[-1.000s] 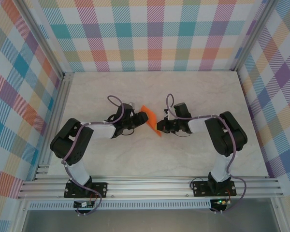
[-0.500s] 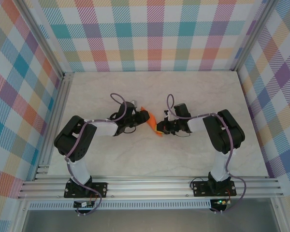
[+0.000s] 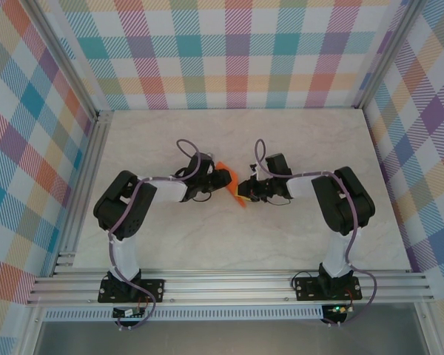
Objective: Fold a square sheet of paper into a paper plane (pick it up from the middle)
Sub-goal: Fold the wing for the fifth time at the center of the table.
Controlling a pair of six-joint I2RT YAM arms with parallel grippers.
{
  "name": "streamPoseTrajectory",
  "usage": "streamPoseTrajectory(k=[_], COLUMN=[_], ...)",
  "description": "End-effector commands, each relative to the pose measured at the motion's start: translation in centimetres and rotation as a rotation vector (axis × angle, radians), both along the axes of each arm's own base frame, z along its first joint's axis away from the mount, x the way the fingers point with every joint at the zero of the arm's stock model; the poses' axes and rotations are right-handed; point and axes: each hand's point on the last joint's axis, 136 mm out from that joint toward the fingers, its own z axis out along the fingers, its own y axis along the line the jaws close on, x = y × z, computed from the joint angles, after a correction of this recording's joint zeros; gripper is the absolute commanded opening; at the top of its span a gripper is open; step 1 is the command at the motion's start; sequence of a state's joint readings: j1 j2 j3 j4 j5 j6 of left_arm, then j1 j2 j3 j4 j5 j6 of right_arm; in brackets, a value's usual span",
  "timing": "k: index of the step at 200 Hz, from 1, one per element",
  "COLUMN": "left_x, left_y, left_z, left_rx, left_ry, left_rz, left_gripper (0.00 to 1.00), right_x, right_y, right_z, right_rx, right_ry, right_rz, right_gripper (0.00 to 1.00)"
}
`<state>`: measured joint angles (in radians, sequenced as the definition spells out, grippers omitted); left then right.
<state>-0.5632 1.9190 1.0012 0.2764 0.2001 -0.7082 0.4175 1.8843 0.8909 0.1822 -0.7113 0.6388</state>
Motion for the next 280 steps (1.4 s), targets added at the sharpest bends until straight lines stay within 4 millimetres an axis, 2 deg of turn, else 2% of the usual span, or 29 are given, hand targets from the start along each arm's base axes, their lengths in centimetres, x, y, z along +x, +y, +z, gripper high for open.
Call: streamPoseTrajectory(k=[1, 14, 39, 66, 96, 173, 203, 280], left_x=[-0.6, -0.7, -0.6, -0.5, -0.4, -0.3, -0.2, -0.2], left_y=[0.4, 0.5, 0.7, 0.7, 0.9, 1.0, 0.9, 0.8], left_z=[-1.8, -2.2, -2.6, -2.8, -2.9, -3.3, -3.3, -3.6], left_rx=[0.093, 0.119, 0.147, 0.158, 0.161, 0.155, 0.152, 0.15], left_ry=[0.058, 0.081, 0.11, 0.128, 0.145, 0.184, 0.186, 0.197], left_rz=[-0.001, 0.006, 0.014, 0.029, 0.054, 0.1, 0.1, 0.095], left_gripper=[0.45, 0.43, 0.42, 0.42, 0.42, 0.42, 0.42, 0.41], right_x=[0.9, 1.2, 1.6, 1.6, 1.5, 0.7, 1.0, 1.8], right_y=[-0.6, -1.1, -1.9, -1.6, -1.0, 0.7, 0.7, 1.4], right_z=[0.2, 0.4, 0.8, 1.6, 1.0, -0.9, -1.8, -1.8], right_rx=[-0.055, -0.093, -0.154, -0.164, -0.243, -0.35, -0.404, -0.466], right_ry=[-0.068, -0.122, -0.228, -0.333, -0.404, -0.474, -0.507, -0.624], right_rz=[0.004, 0.002, 0.003, 0.022, 0.041, 0.132, 0.15, 0.166], right_gripper=[0.28, 0.34, 0.39, 0.45, 0.51, 0.49, 0.49, 0.4])
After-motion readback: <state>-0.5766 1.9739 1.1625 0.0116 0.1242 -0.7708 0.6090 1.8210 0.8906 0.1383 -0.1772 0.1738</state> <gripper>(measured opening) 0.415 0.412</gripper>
